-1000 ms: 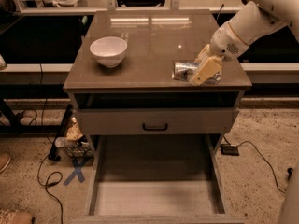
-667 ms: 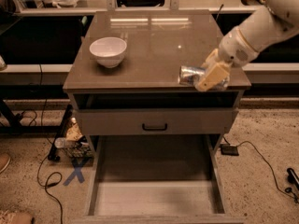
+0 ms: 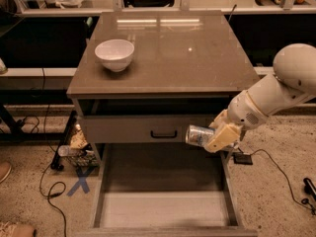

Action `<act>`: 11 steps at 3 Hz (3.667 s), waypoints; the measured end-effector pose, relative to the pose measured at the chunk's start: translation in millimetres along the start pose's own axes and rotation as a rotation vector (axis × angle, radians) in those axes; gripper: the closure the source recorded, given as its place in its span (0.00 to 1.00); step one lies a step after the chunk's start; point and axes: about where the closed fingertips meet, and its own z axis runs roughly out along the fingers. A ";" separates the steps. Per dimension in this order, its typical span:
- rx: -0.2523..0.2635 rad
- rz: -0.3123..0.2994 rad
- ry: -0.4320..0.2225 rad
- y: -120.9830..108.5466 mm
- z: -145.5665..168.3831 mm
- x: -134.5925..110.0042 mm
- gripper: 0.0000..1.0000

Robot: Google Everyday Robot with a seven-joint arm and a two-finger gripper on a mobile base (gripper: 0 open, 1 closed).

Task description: Place redbull can into middle drawer

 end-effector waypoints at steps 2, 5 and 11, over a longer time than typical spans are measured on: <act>-0.042 0.028 -0.028 -5.3 43.0 20.6 1.00; -0.036 -0.033 -0.109 -37.1 161.9 66.9 1.00; 0.043 -0.099 -0.176 -35.8 282.0 134.6 0.58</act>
Offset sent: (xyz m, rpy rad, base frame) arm -0.0039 0.0197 -0.1230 0.1050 0.1080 -0.0189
